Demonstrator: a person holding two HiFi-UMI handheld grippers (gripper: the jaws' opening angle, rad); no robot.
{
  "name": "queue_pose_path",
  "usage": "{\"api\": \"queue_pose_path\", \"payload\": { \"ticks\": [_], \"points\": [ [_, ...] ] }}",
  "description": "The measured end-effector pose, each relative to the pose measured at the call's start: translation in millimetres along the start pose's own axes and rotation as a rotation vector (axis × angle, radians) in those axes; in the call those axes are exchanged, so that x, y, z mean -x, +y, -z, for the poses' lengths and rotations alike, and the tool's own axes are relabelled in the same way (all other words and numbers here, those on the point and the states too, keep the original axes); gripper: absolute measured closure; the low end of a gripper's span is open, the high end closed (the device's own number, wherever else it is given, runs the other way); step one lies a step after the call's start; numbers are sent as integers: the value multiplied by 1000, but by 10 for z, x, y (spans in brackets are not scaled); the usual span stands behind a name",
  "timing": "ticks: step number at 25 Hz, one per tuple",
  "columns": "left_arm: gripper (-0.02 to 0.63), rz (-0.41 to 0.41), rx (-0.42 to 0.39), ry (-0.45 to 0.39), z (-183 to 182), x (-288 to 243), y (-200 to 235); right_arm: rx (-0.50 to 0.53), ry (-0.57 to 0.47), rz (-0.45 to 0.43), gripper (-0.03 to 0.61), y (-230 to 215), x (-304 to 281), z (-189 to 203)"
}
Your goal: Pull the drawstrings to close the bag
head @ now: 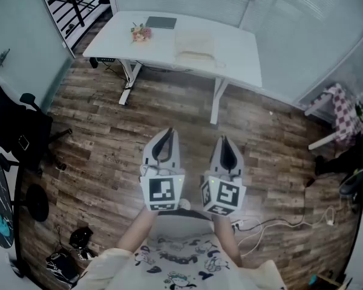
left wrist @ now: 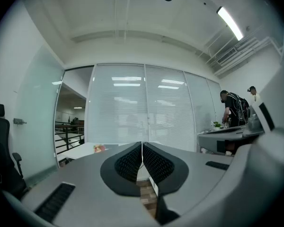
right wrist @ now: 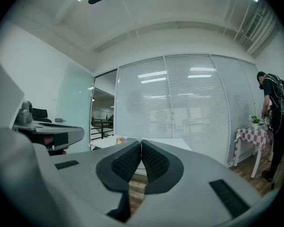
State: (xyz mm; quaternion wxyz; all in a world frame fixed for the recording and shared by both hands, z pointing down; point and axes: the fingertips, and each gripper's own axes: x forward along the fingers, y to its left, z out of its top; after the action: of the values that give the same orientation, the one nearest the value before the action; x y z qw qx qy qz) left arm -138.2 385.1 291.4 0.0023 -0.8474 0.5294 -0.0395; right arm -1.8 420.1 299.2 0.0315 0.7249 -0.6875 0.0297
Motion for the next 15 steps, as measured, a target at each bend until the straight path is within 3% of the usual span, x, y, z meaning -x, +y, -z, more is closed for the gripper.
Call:
{"api": "queue_pose_path", "payload": {
  "ticks": [15],
  "points": [
    [569, -24, 0, 15, 53, -159, -133, -16, 19, 11, 561, -274, -53, 44]
  ]
}}
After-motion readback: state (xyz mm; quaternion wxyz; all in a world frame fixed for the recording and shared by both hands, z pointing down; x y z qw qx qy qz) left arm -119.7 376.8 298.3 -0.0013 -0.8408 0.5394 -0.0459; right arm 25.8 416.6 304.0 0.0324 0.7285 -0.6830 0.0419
